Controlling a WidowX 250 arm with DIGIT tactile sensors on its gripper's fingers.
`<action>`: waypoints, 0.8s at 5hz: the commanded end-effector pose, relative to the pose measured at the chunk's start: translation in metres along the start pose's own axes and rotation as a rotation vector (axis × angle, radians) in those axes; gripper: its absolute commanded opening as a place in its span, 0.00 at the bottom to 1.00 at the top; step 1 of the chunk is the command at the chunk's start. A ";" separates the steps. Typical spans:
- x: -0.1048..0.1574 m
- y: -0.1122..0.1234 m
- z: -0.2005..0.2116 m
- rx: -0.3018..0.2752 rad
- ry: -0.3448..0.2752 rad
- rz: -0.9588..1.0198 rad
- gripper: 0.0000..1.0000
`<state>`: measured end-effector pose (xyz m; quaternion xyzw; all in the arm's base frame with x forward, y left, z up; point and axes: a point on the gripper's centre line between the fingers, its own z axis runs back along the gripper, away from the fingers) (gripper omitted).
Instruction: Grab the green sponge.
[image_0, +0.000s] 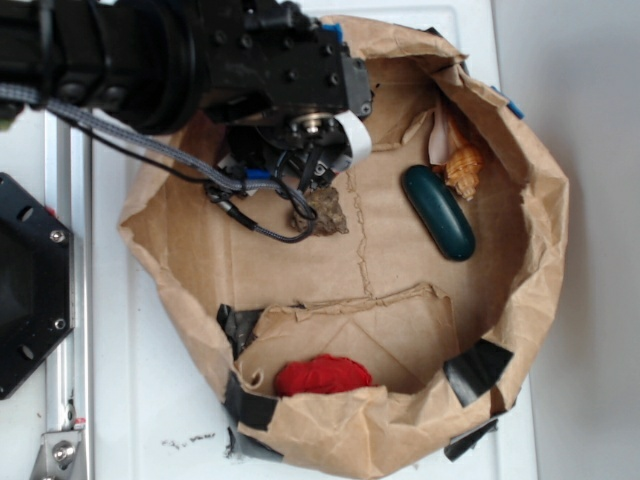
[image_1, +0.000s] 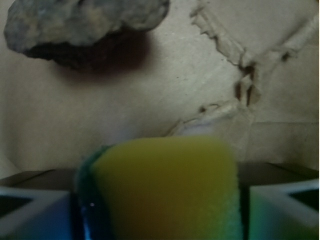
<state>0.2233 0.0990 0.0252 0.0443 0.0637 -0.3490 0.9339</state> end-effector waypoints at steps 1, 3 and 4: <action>0.012 -0.001 0.031 0.021 -0.091 -0.005 0.00; 0.031 -0.011 0.085 -0.097 -0.219 0.035 0.00; 0.034 -0.014 0.099 -0.096 -0.253 0.102 0.00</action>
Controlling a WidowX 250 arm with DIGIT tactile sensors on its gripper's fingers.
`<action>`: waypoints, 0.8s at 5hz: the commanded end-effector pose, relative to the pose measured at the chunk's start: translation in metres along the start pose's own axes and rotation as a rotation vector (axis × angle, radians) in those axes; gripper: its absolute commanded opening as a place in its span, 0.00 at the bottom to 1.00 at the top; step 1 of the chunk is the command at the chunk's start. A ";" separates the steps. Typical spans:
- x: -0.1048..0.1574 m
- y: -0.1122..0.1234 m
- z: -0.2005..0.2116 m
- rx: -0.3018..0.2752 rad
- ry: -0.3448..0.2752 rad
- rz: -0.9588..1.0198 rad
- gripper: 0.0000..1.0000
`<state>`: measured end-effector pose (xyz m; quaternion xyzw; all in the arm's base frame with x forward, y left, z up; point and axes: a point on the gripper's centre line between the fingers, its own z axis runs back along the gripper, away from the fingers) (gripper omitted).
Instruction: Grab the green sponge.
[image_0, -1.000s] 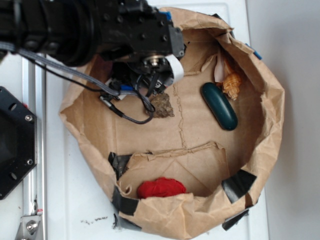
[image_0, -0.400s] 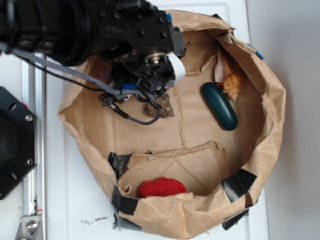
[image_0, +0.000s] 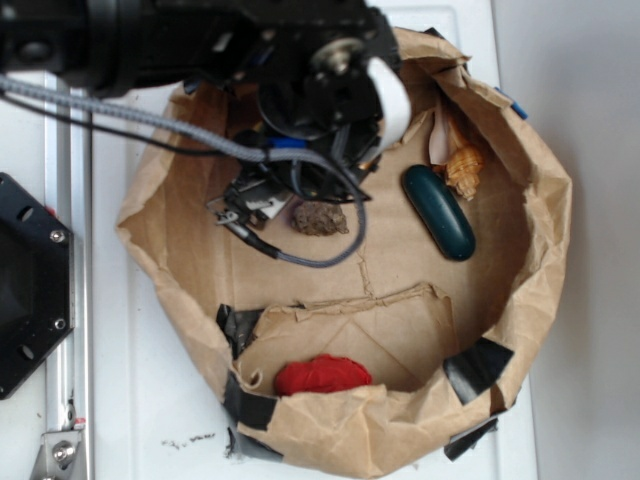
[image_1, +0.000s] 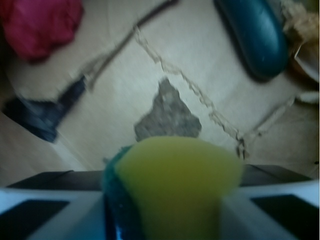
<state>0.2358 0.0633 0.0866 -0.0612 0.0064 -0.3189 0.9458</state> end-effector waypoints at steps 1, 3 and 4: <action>0.019 -0.008 0.039 0.104 -0.122 0.129 0.00; 0.029 -0.015 0.048 0.130 -0.207 0.324 0.00; 0.039 -0.016 0.050 0.142 -0.209 0.417 0.00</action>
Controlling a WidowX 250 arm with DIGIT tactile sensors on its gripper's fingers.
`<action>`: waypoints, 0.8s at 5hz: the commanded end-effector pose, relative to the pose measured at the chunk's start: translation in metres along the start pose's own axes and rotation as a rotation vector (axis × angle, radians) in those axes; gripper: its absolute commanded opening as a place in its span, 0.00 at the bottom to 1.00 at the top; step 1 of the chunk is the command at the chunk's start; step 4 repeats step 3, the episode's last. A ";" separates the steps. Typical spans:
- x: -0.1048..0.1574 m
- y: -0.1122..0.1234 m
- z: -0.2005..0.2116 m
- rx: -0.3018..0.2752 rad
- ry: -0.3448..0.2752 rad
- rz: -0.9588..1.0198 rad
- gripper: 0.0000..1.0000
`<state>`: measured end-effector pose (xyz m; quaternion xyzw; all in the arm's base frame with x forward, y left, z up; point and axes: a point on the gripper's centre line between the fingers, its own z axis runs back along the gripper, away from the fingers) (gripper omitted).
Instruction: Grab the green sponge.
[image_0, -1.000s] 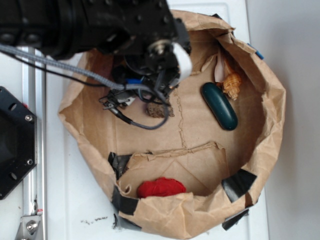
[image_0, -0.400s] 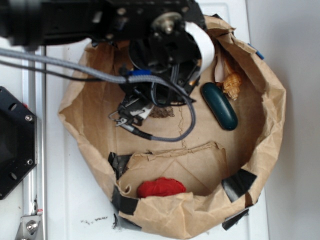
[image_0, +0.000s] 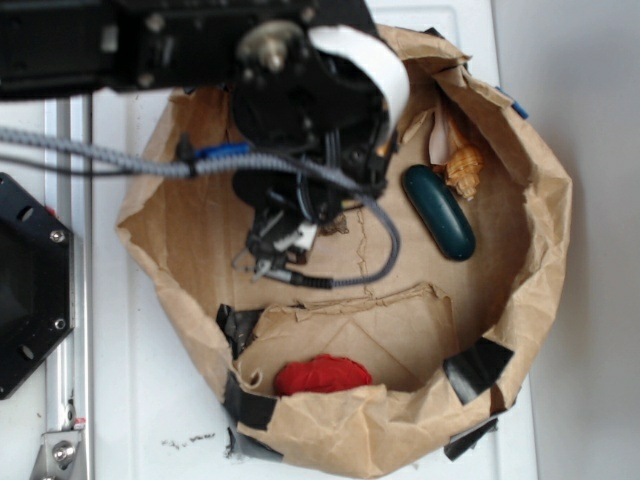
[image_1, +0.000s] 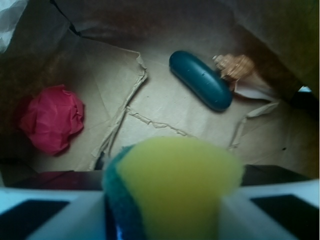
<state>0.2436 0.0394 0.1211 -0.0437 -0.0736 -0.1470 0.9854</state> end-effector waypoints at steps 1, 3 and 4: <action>0.025 -0.003 0.016 0.038 -0.037 0.160 0.00; 0.028 -0.002 0.006 0.059 -0.013 0.108 0.01; 0.028 -0.002 0.006 0.059 -0.013 0.108 0.01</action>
